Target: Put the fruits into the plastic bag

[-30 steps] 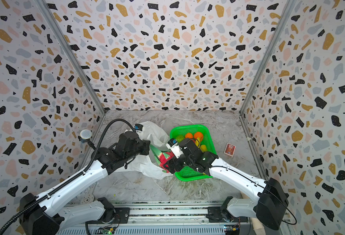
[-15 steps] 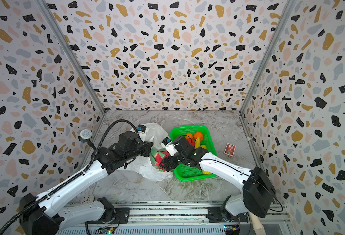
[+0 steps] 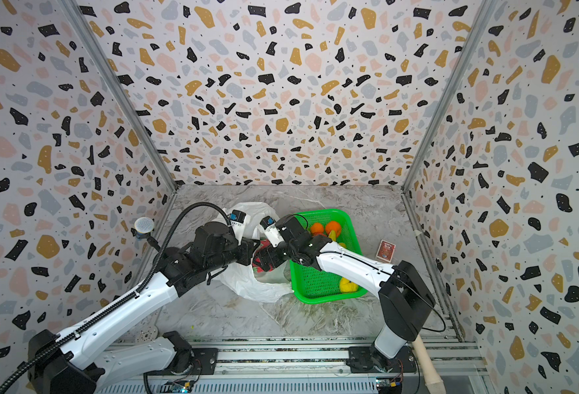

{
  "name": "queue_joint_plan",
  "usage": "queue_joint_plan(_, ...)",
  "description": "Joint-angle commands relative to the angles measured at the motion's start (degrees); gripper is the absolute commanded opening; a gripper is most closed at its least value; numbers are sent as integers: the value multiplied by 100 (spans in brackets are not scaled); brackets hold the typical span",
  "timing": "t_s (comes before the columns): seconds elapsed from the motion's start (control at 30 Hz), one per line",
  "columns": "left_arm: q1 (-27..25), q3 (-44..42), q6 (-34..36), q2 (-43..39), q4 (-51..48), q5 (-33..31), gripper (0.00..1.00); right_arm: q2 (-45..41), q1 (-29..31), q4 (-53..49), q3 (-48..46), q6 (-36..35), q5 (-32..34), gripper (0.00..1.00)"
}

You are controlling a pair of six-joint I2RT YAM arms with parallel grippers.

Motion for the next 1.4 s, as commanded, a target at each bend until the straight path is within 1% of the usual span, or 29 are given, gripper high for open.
queue_joint_plan(0.0, 26, -110, -67, -115, 247, -222, 0, -208, 57, 494, 63, 79, -567, 0)
queue_joint_plan(0.13, 26, -121, -51, -150, 179, -685, 0, -589, 37, 215, -293, -224, -310, 0)
queue_joint_plan(0.2, 28, -115, -6, -150, 161, -769, 0, -748, -9, 28, -447, -336, -323, 0)
queue_joint_plan(0.33, 31, -60, 3, -137, 119, -952, 0, -1100, -39, -340, -833, -501, -499, 0)
queue_joint_plan(0.5, 34, -50, 40, -117, 125, -975, 0, -1333, -39, -386, -1191, -618, -944, 0)
queue_joint_plan(0.6, 34, -38, 136, -80, 158, -729, 0, -1263, -39, -300, -1227, -654, -1080, 0)
queue_joint_plan(0.7, 31, -9, 247, -38, 201, -261, 0, -1069, -40, -103, -1097, -660, -1171, 0)
queue_joint_plan(0.8, 27, -4, 244, -1, 206, 138, 0, -721, -45, 95, -751, -650, -1211, 0)
queue_joint_plan(0.9, 26, -20, 215, -26, 221, 312, 0, -294, -63, 333, -358, -554, -1364, 0)
queue_joint_plan(1.0, 26, -99, 124, -118, 330, 501, 0, 115, -139, 642, -77, -257, -1535, 0)
queue_joint_plan(1.13, 26, -199, 19, -242, 351, 583, 0, 418, -368, 1301, -26, 412, -1562, 0)
queue_joint_plan(1.23, 26, -311, -32, -320, 358, 559, 0, 543, -584, 1755, -42, 1028, -1353, 0)
queue_joint_plan(1.37, 26, -476, -143, -386, 437, 549, 0, 711, -643, 1793, 36, 1456, -787, 0)
